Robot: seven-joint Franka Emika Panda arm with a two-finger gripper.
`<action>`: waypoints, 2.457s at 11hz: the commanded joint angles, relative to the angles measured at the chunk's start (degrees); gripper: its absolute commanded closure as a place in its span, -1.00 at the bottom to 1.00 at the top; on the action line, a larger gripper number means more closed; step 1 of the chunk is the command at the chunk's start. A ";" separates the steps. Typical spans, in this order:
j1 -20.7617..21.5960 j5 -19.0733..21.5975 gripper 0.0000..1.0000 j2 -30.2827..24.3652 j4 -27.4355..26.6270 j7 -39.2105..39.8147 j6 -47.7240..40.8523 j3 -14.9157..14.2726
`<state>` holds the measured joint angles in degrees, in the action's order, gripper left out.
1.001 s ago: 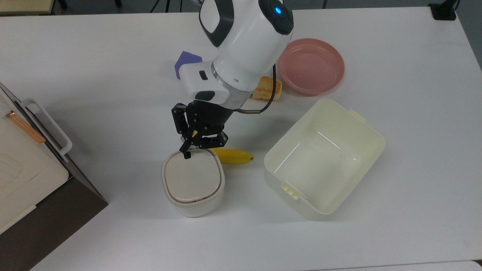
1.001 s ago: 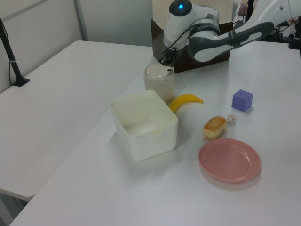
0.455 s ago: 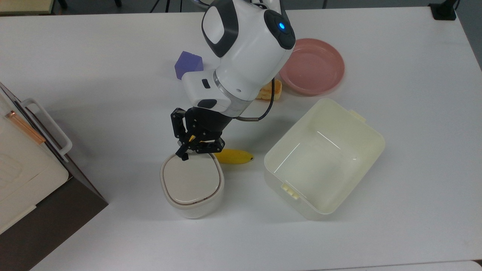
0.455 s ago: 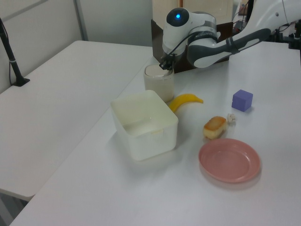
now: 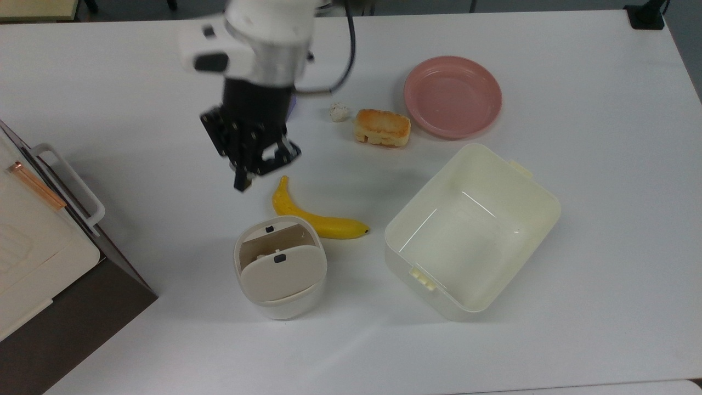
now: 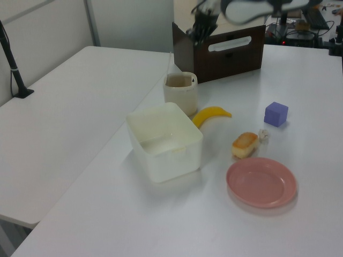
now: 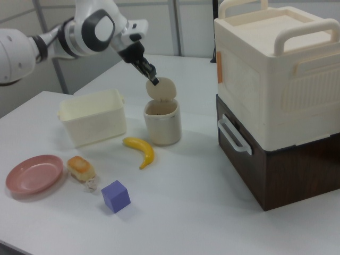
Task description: Open the trash can
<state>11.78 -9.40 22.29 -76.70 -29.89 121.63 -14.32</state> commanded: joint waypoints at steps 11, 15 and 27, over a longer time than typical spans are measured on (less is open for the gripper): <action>1.49 7.90 0.86 -20.35 -16.64 26.72 -24.32 -0.18; 1.58 10.28 -0.32 -20.88 -16.20 27.08 -25.83 -1.33; 4.13 9.75 -1.00 -23.69 -17.43 26.64 -26.88 -1.42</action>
<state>14.46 -0.33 1.30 -91.88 -3.78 95.28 -14.53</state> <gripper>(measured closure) 0.000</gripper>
